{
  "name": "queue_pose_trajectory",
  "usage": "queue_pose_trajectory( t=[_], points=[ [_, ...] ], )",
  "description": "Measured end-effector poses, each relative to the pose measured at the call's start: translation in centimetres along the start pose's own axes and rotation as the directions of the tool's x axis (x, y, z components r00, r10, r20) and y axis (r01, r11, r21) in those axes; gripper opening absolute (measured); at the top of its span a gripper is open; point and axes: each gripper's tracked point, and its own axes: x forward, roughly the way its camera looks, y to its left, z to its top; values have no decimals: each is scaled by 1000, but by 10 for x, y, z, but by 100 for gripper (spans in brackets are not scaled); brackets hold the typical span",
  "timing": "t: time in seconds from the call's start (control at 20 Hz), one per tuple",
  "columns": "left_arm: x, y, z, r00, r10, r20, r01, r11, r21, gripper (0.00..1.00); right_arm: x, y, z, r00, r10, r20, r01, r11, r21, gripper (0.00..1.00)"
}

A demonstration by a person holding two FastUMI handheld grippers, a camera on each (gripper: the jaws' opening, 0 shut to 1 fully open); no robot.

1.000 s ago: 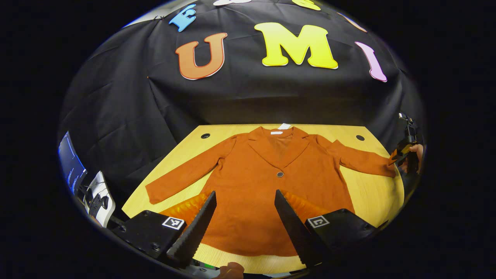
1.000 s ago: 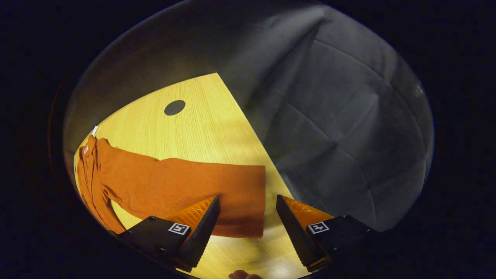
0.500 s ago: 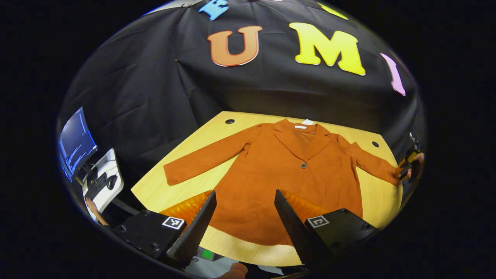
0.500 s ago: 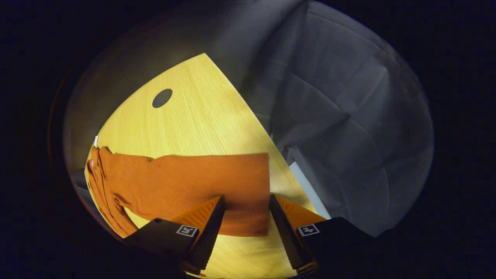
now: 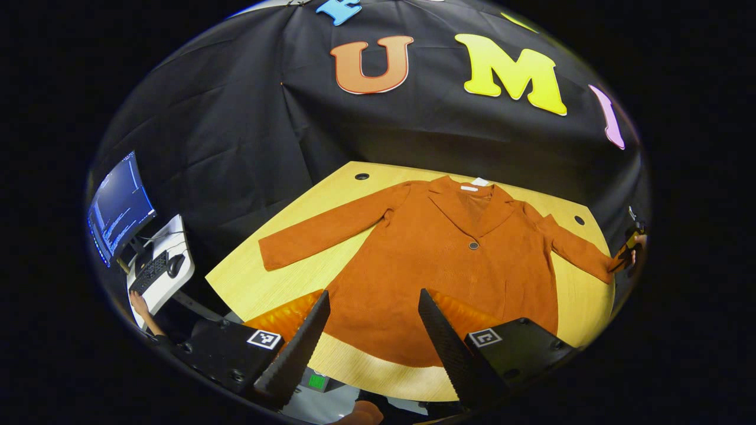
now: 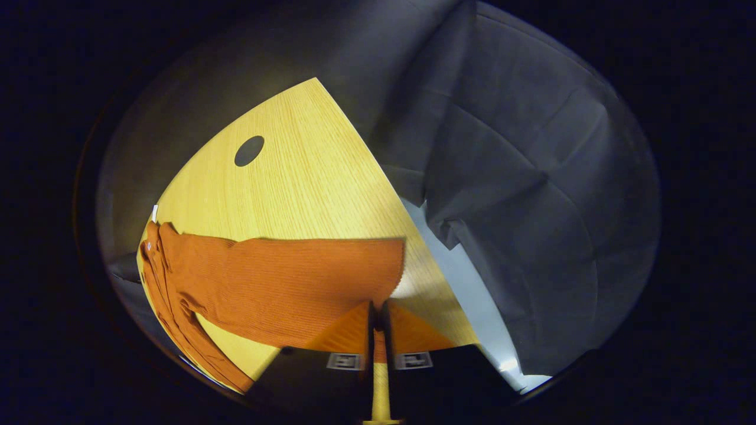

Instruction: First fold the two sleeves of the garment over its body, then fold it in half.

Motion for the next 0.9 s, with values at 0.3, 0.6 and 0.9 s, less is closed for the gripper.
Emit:
queue_pose_trajectory(
  t=[0.3, 0.6, 0.9],
  points=[
    [36, 31, -3, 999, -37, -9, 37, 998, 52, 99, -55, 21, 3, 996, 19, 92, -22, 999, 35, 1],
    [67, 72, -6, 993, -121, 2, 119, 983, 139, 99, -138, 132, -4, 977, 76, 201, -73, 997, -22, 0],
    [80, 108, -12, 973, -229, 20, 222, 960, 173, 99, -180, 311, -46, 962, 166, 219, -116, 968, -221, 0]
  ],
)
